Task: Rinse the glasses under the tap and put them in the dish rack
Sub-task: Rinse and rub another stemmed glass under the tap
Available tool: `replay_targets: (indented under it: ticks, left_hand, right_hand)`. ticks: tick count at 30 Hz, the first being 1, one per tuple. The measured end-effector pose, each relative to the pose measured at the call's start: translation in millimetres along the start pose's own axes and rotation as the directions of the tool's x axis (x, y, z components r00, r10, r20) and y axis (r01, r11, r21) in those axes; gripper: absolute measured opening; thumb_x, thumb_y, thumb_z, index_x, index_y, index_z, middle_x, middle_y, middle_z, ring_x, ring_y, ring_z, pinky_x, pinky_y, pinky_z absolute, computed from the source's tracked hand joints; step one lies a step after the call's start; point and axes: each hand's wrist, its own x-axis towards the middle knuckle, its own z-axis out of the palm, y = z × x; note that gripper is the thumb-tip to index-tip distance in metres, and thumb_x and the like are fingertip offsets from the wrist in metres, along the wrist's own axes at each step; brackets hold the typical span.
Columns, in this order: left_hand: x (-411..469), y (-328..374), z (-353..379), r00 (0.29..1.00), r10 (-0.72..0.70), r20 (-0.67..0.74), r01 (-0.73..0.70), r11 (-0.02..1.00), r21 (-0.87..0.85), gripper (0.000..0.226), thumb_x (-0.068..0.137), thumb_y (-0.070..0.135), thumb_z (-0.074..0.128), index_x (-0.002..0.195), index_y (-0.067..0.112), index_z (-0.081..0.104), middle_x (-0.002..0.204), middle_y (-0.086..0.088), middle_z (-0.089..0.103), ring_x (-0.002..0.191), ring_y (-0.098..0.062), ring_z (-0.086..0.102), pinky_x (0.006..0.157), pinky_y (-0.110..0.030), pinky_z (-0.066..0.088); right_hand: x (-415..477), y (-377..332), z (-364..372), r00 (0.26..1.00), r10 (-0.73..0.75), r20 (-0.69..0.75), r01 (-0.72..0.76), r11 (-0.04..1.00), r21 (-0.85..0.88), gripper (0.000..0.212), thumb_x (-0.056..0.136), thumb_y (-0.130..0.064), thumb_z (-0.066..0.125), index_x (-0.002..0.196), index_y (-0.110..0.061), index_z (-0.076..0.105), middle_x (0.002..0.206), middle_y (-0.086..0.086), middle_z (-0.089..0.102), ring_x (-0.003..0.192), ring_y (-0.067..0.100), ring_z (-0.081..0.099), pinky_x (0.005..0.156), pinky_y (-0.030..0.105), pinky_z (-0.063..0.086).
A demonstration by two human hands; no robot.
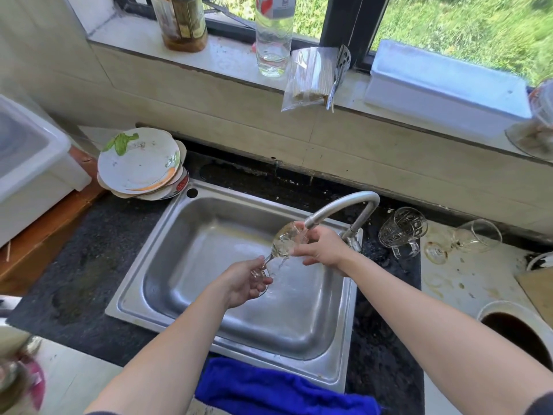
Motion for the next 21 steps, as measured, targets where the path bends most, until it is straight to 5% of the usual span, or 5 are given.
replay_targets:
  ticks: [4,8,12,17,21]
  left_hand:
    - [1.4,6.0,6.8,0.984,0.121,-0.127,-0.127,0.991,-0.042,0.012,0.096,0.021,0.052,0.099,0.009,0.05,0.07,-0.012,0.055,0.046,-0.019,0.048,0.038,-0.019,0.036]
    - [-10.4,19.8,18.3,0.884,0.359,-0.299,-0.317,0.931,0.182,0.017,0.087,0.016,0.06,0.077,0.015,0.047,0.065,-0.006,0.045,0.049,-0.02,0.038,0.039,-0.02,0.026]
    - [-32.4,35.1,32.7,0.622,0.731,-0.282,-0.304,0.557,0.773,0.015,0.08,0.023,0.059,0.074,0.016,0.047,0.066,0.002,0.052,0.071,-0.028,0.049,0.065,-0.035,0.04]
    - [-50.0,46.9,44.8,0.426,0.904,-0.037,-0.26,0.161,0.952,0.017,0.087,0.029,0.054,0.081,0.02,0.041,0.083,-0.002,0.056,0.074,-0.029,0.053,0.064,-0.034,0.035]
    - [-27.8,43.8,40.1,0.514,0.853,-0.088,-0.474,0.367,0.8,0.012,0.088,0.024,0.058,0.082,0.017,0.049,0.075,0.002,0.054,0.071,-0.023,0.051,0.065,-0.035,0.04]
  right_hand:
    - [3.7,-6.6,5.8,0.994,0.07,-0.079,-0.065,0.996,0.067,0.054,0.069,-0.025,0.087,0.111,-0.007,0.06,0.098,0.012,0.067,0.067,0.017,0.065,0.058,0.027,0.054]
    - [2.2,0.1,5.1,0.973,0.221,-0.06,-0.21,0.966,0.149,0.052,0.079,-0.04,0.078,0.115,-0.008,0.059,0.103,0.013,0.066,0.08,0.023,0.072,0.063,0.031,0.059]
    - [-0.4,14.5,5.2,0.968,0.229,-0.106,-0.21,0.964,0.161,0.039,0.086,-0.036,0.072,0.118,-0.017,0.06,0.111,0.006,0.065,0.091,0.026,0.072,0.064,0.033,0.057]
    - [-6.3,21.4,2.5,0.96,0.183,-0.213,-0.135,0.966,0.222,0.022,0.089,-0.024,0.067,0.108,-0.014,0.069,0.109,0.007,0.07,0.085,0.021,0.072,0.052,0.026,0.048]
    - [-14.2,9.6,1.6,0.968,0.159,-0.193,-0.087,0.938,0.337,0.017,0.091,-0.024,0.064,0.104,-0.013,0.069,0.103,0.004,0.071,0.077,0.017,0.071,0.053,0.024,0.048]
